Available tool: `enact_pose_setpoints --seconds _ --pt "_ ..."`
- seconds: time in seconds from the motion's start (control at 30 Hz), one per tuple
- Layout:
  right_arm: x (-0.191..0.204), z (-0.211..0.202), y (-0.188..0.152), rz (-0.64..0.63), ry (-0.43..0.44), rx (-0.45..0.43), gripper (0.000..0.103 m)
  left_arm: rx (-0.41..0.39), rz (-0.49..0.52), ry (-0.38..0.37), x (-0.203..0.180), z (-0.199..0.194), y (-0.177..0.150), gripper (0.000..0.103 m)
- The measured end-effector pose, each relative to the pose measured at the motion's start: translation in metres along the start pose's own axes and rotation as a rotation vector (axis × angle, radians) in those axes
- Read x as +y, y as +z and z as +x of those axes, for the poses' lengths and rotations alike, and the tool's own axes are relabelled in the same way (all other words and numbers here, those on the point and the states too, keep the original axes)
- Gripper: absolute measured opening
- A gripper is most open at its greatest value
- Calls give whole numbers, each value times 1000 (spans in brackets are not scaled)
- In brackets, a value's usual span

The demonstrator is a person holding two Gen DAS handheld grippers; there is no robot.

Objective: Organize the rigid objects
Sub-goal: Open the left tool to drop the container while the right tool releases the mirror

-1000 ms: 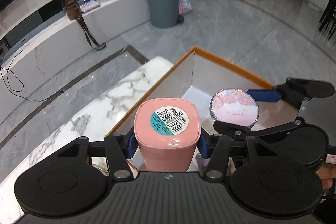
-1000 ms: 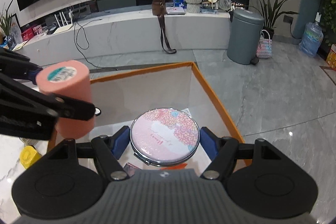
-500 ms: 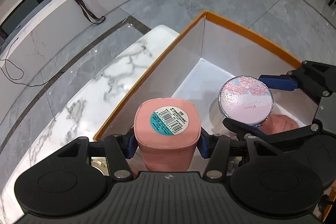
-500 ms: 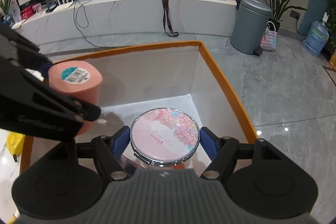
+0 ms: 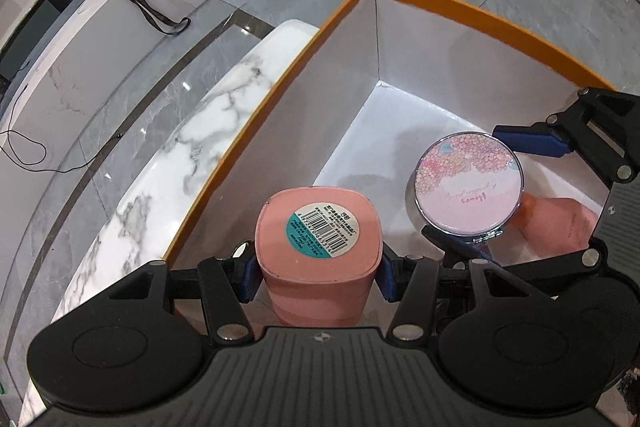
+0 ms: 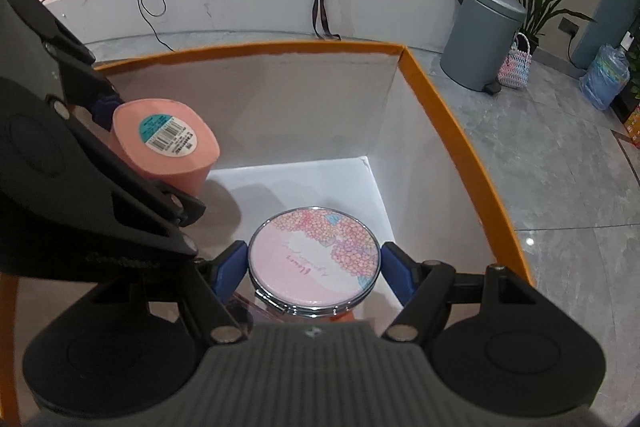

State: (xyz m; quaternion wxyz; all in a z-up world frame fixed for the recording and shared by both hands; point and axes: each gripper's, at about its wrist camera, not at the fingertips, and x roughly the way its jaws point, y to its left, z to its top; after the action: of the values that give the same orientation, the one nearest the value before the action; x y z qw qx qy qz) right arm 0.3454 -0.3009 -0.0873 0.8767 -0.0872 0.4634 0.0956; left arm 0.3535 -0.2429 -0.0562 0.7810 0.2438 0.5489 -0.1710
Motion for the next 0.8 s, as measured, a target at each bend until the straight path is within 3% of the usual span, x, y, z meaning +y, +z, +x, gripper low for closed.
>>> enact_pose_setpoints --seconds 0.4,0.8 --pt "6 17 -3 -39 -20 48 72 33 44 23 -7 12 0 64" --pt "4 2 -4 -9 -36 3 76 -28 24 -6 3 -1 3 75"
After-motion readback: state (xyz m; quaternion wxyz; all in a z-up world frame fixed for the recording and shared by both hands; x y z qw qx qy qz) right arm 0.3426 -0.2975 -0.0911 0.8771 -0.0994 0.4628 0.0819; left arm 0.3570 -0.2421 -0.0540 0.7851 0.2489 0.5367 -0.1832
